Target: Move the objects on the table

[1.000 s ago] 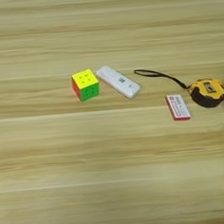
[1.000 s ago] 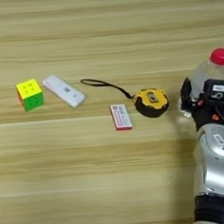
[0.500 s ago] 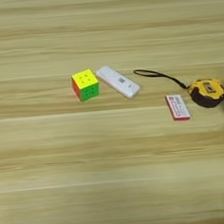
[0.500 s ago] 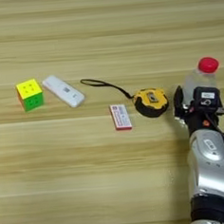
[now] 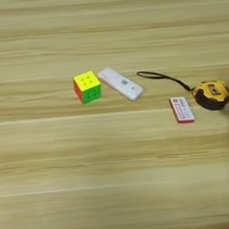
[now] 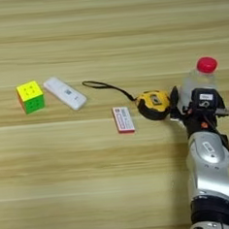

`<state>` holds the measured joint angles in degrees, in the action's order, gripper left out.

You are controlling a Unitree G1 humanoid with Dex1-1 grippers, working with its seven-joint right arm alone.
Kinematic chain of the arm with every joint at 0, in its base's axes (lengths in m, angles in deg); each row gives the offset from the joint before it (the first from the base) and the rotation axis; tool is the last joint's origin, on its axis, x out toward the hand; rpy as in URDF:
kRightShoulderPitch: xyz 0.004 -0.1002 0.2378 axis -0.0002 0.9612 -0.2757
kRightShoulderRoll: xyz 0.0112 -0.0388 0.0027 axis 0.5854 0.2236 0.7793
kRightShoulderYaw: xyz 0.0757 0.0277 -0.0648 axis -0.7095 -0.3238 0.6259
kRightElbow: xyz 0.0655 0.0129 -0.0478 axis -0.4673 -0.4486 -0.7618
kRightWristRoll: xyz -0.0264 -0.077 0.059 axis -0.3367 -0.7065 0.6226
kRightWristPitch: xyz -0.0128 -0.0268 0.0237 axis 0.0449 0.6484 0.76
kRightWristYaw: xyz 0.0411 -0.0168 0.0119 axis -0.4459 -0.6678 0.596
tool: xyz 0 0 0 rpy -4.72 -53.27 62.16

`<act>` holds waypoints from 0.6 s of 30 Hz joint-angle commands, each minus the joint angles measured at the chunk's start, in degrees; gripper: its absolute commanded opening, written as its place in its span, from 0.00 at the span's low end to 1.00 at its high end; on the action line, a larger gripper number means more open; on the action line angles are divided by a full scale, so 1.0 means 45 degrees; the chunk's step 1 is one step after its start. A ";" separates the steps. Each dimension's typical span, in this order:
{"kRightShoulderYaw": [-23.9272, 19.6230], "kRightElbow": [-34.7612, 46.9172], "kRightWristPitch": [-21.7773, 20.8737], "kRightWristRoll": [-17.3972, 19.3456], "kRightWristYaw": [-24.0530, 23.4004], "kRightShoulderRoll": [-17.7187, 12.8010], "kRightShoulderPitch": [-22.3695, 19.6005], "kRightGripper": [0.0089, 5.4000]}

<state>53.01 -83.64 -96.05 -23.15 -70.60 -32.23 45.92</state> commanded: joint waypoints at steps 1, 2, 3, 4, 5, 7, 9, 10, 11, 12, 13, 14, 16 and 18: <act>0.0079 0.0671 -0.0199 0.0064 -0.0121 -0.0362 -0.0614 0.89; 0.0088 0.0694 -0.0196 0.0075 -0.0130 -0.0356 -0.0603 0.90; 0.0095 0.0726 -0.0192 0.0083 -0.0140 -0.0349 -0.0589 0.93; 0.0099 0.0774 -0.0183 0.0093 -0.0153 -0.0340 -0.0570 0.94; 0.0101 0.0822 -0.0172 0.0097 -0.0164 -0.0331 -0.0551 0.96; 0.0091 0.0989 -0.0131 0.0117 -0.0189 -0.0293 -0.0462 0.99; 0.0083 0.1291 -0.0070 0.0144 -0.0211 -0.0202 -0.0264 1.00; 0.0092 0.1491 -0.0034 0.0155 -0.0215 -0.0135 -0.0125 1.00; 0.0106 0.1687 0.0006 0.0159 -0.0223 -0.0065 0.0016 1.00; 0.0127 0.1865 0.0054 0.0153 -0.0228 0.0006 0.0149 1.00; 0.0162 0.2029 0.0111 0.0136 -0.0225 0.0079 0.0290 1.00; 0.0194 0.2162 0.0171 0.0112 -0.0227 0.0146 0.0410 1.00; 0.0243 0.2374 0.0289 0.0084 -0.0242 0.0236 0.0583 1.00; 0.0272 0.2591 0.0393 0.0115 -0.0265 0.0303 0.0738 1.00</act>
<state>53.90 -76.13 -94.46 -23.04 -71.74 -29.85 50.89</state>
